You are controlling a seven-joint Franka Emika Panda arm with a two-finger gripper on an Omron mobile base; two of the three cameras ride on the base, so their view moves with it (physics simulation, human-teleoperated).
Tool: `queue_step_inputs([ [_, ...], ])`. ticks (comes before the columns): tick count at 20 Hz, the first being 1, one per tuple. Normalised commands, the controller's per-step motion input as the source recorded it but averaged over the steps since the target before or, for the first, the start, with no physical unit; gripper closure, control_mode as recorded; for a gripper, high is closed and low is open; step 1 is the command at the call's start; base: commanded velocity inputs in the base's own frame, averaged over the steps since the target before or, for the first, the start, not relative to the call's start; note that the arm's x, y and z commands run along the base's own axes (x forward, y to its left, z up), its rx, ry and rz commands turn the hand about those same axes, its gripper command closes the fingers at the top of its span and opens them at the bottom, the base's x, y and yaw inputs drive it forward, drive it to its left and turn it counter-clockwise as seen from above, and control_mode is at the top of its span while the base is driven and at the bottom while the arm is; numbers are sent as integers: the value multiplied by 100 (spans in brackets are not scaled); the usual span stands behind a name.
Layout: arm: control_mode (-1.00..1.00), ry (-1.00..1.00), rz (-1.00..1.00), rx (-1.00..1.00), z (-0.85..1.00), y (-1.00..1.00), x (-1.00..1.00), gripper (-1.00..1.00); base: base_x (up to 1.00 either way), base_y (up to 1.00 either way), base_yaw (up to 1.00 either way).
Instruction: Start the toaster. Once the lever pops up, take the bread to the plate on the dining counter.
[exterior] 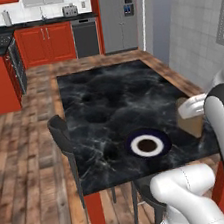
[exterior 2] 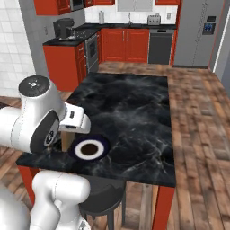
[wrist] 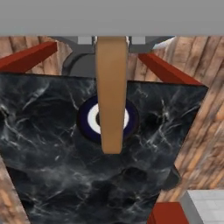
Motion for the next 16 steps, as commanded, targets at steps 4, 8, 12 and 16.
queue_step_inputs([
  [4, -100, 0, 17, 1, -48, -10, 47, 100, 0, 0, 0],
  [8, -100, 0, 5, 0, -43, 0, 48, 100, 0, 0, 0],
  [12, -100, 0, 0, 0, -44, 1, 56, 100, 0, 0, 0],
  [16, -100, 0, 0, 0, -35, 1, 47, 100, 0, 0, 0],
])
